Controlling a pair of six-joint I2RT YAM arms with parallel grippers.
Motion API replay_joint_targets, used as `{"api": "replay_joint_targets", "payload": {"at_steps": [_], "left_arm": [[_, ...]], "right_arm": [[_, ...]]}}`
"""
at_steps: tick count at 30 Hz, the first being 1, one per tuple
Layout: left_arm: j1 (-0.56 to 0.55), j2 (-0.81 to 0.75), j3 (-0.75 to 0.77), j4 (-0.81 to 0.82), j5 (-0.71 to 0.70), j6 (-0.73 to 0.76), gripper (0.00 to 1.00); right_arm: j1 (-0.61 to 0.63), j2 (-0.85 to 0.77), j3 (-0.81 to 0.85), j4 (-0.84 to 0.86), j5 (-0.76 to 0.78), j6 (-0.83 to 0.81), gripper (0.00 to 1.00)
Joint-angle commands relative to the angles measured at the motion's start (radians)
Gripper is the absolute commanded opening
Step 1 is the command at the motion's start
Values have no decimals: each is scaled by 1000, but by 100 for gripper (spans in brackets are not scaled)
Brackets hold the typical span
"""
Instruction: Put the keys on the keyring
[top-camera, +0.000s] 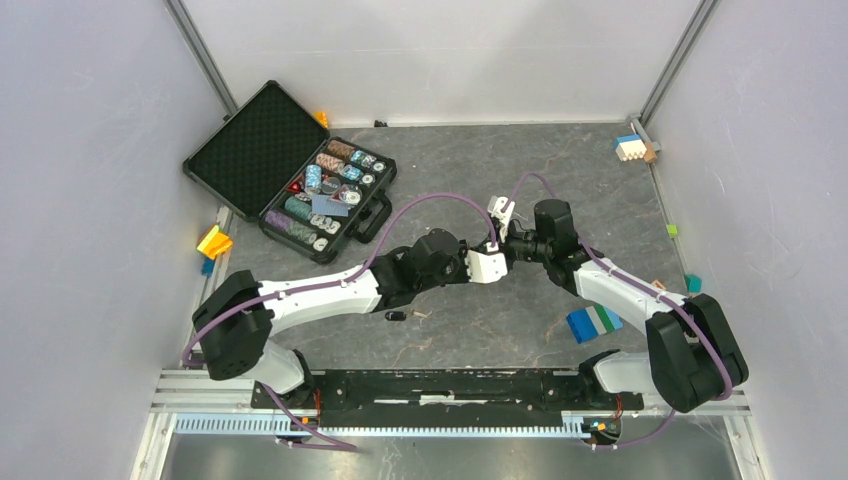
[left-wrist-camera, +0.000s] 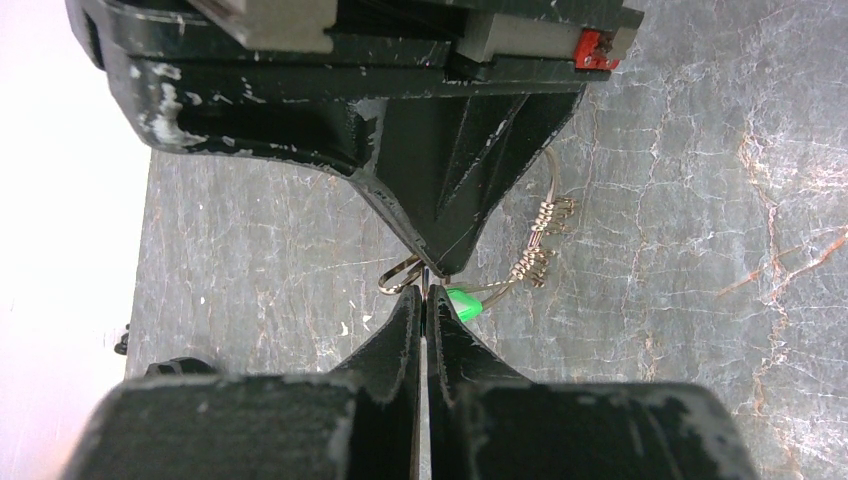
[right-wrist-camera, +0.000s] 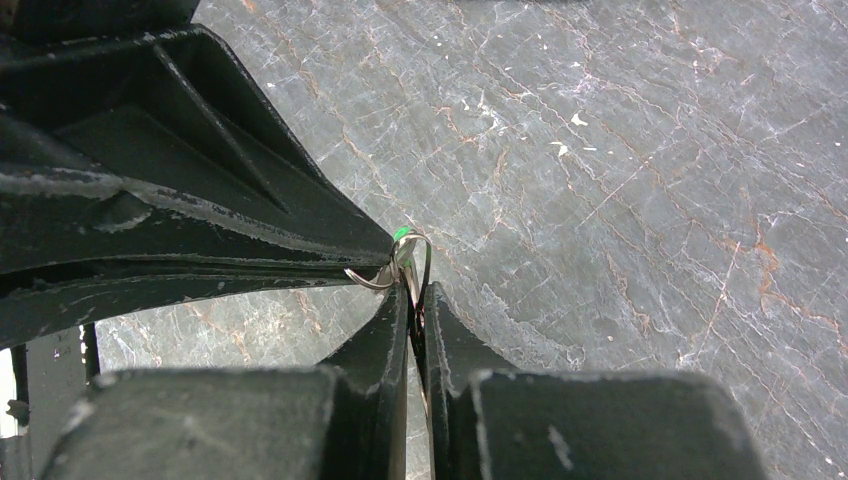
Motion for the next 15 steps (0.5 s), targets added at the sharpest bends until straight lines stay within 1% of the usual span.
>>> {"api": "replay_joint_targets", "payload": {"at_steps": [1, 10, 15], "left_arm": [[-2, -15, 48, 43, 22, -35, 2], [9, -10, 38, 49, 70, -52, 2], [36, -13, 35, 49, 103, -72, 2]], "right_arm": [[5, -16, 1, 36, -9, 3, 0], [5, -19, -1, 35, -18, 1, 0], [5, -25, -1, 36, -24, -1, 0]]}}
